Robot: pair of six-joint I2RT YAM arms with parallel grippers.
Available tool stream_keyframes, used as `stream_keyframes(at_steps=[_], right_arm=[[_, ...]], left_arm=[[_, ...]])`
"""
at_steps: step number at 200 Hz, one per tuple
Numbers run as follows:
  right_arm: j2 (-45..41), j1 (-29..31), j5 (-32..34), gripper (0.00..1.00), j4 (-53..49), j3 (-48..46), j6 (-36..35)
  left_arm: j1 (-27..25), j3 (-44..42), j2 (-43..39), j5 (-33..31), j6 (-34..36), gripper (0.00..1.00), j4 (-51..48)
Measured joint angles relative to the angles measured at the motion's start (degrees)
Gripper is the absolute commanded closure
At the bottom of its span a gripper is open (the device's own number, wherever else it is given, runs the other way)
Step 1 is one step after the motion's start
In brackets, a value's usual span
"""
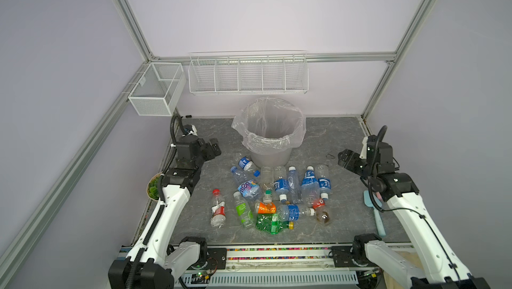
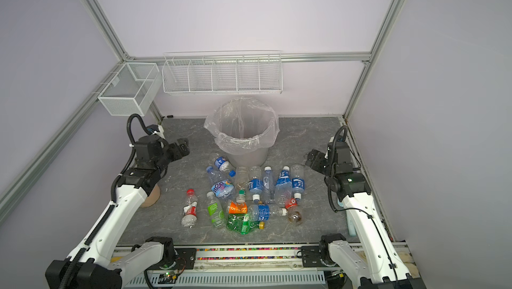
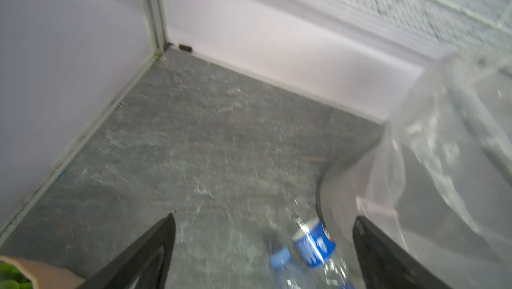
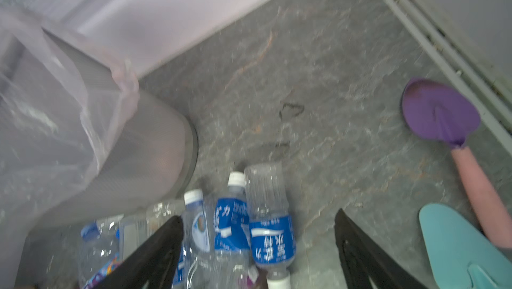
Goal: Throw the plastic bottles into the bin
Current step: 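Raise both arms and move the right gripper over the blue-labelled bottles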
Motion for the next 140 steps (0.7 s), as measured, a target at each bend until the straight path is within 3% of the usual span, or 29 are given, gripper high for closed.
stream_keyframes(at_steps=[36, 75, 140], right_arm=[[-0.42, 5.95, -2.78, 0.12, -6.49, 0.04, 1.20], [-0.42, 12.37, -4.13, 0.10, -10.71, 0.04, 1.92], [3.65, 15.69, -7.02, 0.04, -10.27, -2.51, 1.92]], left_arm=[[-1.88, -0.07, -5.49, 3.52, 0.07, 0.01, -10.03], [-1.88, -2.80, -13.16, 7.87, 0.50, 0.01, -14.36], [-1.88, -5.86, -26.12, 11.06, 1.16, 0.01, -18.56]])
